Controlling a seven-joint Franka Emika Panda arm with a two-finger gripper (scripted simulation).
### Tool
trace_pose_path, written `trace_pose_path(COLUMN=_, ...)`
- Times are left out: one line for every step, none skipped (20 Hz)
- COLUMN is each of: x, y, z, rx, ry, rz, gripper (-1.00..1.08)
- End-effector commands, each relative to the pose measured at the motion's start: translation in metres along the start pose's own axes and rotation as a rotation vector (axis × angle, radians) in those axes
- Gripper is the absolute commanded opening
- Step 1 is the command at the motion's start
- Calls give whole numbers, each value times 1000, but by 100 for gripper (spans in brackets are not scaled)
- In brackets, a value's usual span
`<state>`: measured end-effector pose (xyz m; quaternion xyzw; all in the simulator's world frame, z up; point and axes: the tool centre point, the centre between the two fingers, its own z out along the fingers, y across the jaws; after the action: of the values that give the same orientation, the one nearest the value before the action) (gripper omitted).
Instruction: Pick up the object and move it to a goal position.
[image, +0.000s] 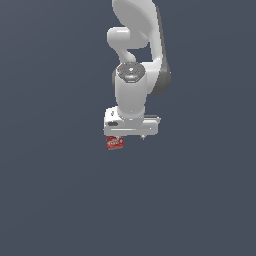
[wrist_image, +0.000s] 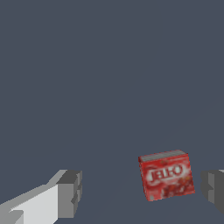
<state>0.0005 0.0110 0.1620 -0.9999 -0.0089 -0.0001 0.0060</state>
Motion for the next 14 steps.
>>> trace_pose_path(x=0, y=0, z=0, rx=0, ry=0, rz=0, gripper=100)
trace_pose_path(x=0, y=0, z=0, rx=0, ry=1, rz=0, gripper=100)
trace_pose_path(x=1, y=1, z=-1, rx=0, ry=2, rz=-2, gripper=100)
trace_pose_path(x=2, y=2, z=-3, rx=-1, ry=5, rz=-4, gripper=100)
trace_pose_path(x=3, y=3, z=-5, rx=-2, ry=10, rz=-7, gripper=100)
trace_pose_path(x=4, y=5, z=-7, rx=-3, ry=15, rz=-11, gripper=100)
trace_pose_path(x=6, y=7, z=-10, rx=-4, ry=21, rz=-15, gripper=100)
trace_pose_path(x=8, y=9, z=-13, rx=-6, ry=27, rz=-19, gripper=100)
trace_pose_path(x=9, y=11, z=-15, rx=-7, ry=32, rz=-22, gripper=100)
trace_pose_path(x=10, y=12, z=-17, rx=-8, ry=36, rz=-24, gripper=100)
trace_pose_path(x=11, y=13, z=-18, rx=-8, ry=39, rz=-25, gripper=100)
trace_pose_path(x=11, y=13, z=-19, rx=-9, ry=40, rz=-26, gripper=100)
trace_pose_path(x=11, y=13, z=-19, rx=-9, ry=40, rz=-26, gripper=100)
trace_pose_path(x=11, y=13, z=-18, rx=-8, ry=39, rz=-25, gripper=100)
